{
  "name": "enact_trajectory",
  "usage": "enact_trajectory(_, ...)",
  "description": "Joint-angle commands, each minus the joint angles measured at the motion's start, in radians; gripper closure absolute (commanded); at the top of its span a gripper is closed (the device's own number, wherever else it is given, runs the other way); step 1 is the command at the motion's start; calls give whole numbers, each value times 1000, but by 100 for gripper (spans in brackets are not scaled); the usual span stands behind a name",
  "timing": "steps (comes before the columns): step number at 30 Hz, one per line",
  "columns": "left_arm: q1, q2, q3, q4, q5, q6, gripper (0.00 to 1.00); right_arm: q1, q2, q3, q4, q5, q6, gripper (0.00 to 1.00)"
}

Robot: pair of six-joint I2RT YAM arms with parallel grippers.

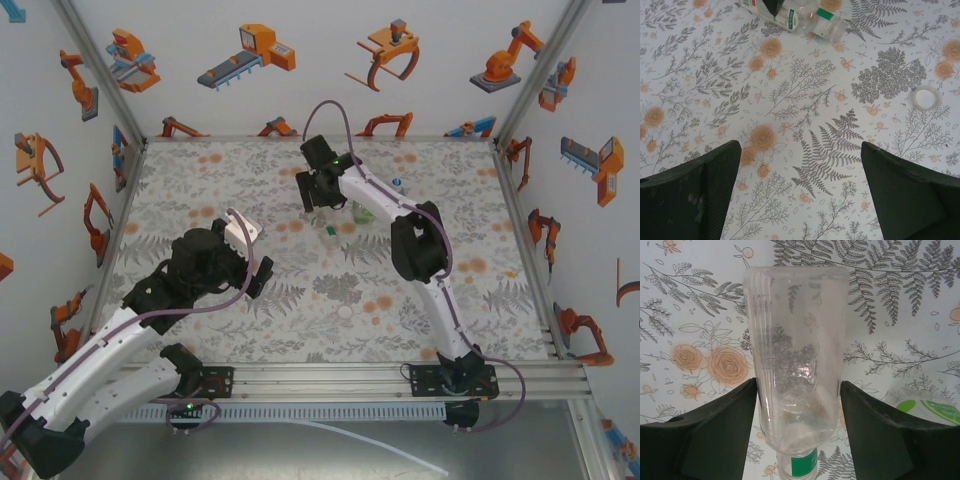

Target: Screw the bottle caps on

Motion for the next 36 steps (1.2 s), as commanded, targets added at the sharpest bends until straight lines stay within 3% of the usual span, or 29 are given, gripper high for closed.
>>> enact_trajectory(1,5,-2,0,11,19,-19,3,17,28,-17,23,-29,37,38)
enact_trajectory(13,7,-11,0,7,24,-18,3,36,34,-42,24,-49,58,34)
enact_trajectory(20,7,-19,-1,10,25,-26,3,53,-19,-63,17,-26,49,44)
enact_trajectory(25,6,-32,1,7,8,-47,3,74,-136,-121,25,12,6,51)
enact_trajectory(29,10,-44,9,-10,-17,-78,3,100,-283,-272,120,-5,-82,55)
enact_trajectory(36,16,-77,14,-38,-57,-102,3,208,-566,-571,257,-29,-409,60)
